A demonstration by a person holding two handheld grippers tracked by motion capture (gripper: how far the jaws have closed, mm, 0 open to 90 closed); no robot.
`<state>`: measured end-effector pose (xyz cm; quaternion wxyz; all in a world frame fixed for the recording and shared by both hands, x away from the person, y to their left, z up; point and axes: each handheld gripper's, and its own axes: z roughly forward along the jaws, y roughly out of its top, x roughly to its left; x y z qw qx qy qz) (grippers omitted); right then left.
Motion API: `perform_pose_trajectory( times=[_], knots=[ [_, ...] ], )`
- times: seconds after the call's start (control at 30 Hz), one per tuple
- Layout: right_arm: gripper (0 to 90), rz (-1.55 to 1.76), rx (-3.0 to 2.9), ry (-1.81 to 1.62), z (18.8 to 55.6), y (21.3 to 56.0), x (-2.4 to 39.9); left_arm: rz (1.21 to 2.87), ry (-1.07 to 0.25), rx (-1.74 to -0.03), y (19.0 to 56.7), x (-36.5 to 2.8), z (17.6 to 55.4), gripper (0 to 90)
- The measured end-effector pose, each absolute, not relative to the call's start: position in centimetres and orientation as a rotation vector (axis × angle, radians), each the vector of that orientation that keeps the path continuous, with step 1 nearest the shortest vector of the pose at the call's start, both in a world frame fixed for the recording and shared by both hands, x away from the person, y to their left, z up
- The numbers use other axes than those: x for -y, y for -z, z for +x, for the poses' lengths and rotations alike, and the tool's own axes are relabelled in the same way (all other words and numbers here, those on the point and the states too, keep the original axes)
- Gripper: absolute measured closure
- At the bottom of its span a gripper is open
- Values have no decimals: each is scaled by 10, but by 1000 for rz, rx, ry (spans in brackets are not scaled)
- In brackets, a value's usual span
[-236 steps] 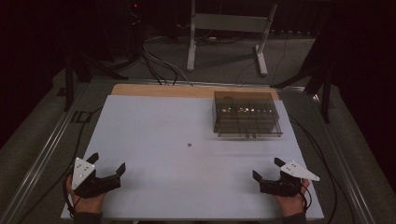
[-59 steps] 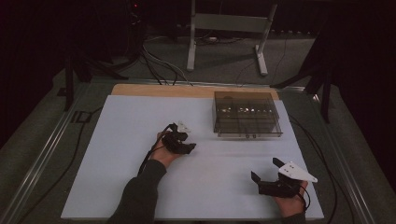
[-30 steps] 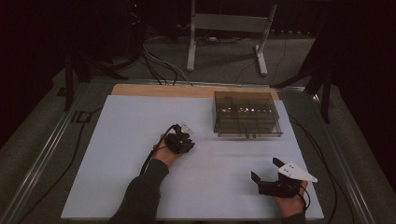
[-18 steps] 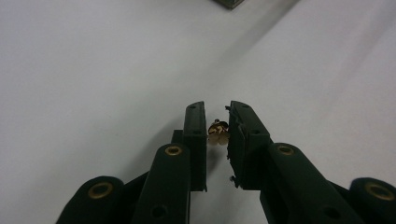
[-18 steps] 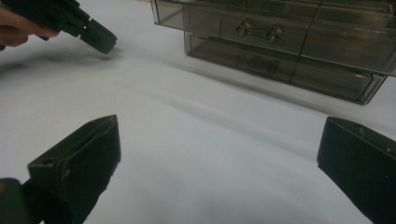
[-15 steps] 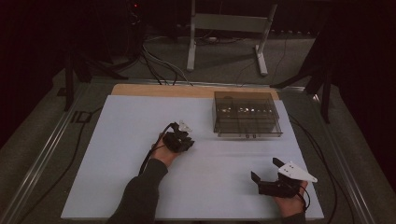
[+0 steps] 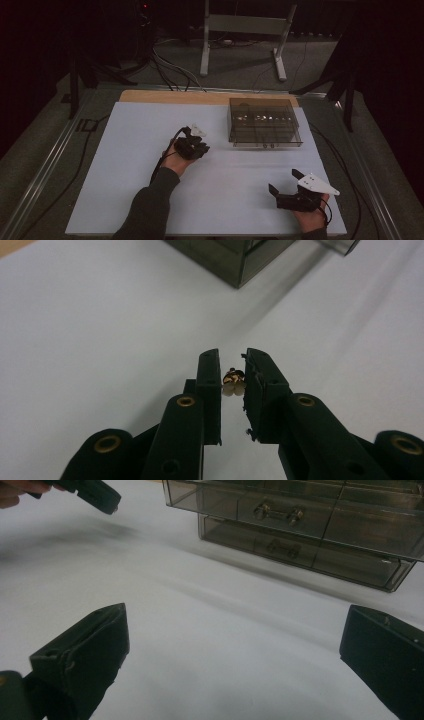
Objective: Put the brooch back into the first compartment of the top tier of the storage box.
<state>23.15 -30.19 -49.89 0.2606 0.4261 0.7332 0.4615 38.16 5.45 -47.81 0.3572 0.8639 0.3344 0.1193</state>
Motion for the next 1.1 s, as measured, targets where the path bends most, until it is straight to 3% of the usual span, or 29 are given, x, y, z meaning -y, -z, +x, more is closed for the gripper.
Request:
perform_pose_trajectory(
  times=[1.1],
  knots=[
    [3,1151,-1988,-1252,232,499,302,2137,-328,-783,429,-39,386,785]
  ],
)
